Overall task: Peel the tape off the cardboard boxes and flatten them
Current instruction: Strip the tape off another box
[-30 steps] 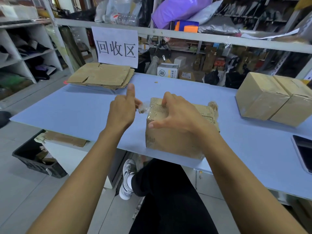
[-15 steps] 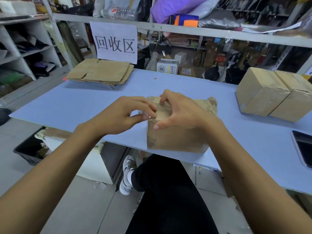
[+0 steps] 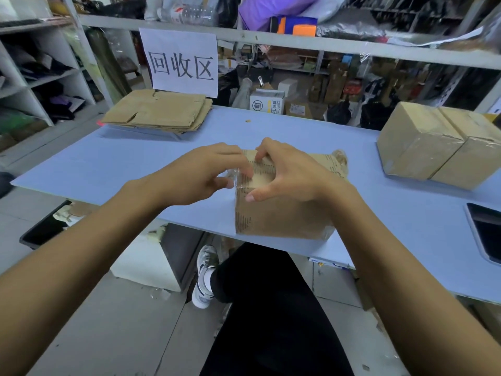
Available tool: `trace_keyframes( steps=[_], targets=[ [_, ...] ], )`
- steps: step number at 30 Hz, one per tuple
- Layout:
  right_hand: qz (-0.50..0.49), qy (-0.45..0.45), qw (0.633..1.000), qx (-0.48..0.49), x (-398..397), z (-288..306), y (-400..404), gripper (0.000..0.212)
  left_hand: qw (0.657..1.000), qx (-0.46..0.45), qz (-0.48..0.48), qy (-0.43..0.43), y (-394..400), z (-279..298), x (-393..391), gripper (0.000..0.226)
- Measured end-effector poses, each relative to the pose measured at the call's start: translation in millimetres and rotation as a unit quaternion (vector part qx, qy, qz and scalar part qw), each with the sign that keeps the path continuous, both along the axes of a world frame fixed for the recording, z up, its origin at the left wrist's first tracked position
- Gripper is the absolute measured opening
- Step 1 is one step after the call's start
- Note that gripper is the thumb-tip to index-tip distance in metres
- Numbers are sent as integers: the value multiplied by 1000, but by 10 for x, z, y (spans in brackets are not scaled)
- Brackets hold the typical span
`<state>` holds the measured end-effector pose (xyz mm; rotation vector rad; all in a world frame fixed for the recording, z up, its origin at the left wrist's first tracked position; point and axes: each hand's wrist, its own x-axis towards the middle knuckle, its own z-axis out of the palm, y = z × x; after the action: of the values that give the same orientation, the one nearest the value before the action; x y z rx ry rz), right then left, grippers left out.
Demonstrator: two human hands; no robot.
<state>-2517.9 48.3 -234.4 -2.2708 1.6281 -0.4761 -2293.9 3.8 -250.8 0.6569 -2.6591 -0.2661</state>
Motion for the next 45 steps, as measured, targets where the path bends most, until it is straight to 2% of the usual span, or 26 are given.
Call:
trace_keyframes(
  steps=[3,8,12,15,17,20,24,29,35,38,41,45],
  targets=[
    [-2,-2,1000,1,2,-7,-5,72,998,-57,-14,-20,-56,61,9,30],
    [-7,-4,1000,-2,-2,-12,-21,71,996,-75,-31,-34,-103,147,-20,31],
    [-11,-15,1000,7,-5,-21,-35,71,997,-19,-31,-63,-125,158,-61,47],
    [-17,-23,1000,10,-7,-25,-33,71,994,72,-13,-87,-153,239,-74,45],
    [-20,-27,999,10,-6,-15,-27,71,990,102,-22,-100,-147,270,-67,39],
    [-25,-32,999,13,-8,-7,-19,72,990,69,-51,-111,-143,256,-43,7],
    [-25,-35,999,13,2,-18,-19,73,993,51,-61,-87,-138,201,-12,24],
    [-20,-29,999,15,-3,-22,-20,73,995,80,-42,-44,-88,87,38,14],
    [-13,-23,999,18,-5,3,-16,72,993,104,-25,-57,-132,85,141,14],
    [-9,-15,1000,11,0,-4,-23,71,989,148,-1,-16,-101,83,166,10],
    [1,-5,1000,4,7,-18,-37,71,976,191,37,98,19,-42,138,20],
    [5,2,1000,2,18,-24,-45,72,958,163,135,196,264,-306,46,37]
  ],
)
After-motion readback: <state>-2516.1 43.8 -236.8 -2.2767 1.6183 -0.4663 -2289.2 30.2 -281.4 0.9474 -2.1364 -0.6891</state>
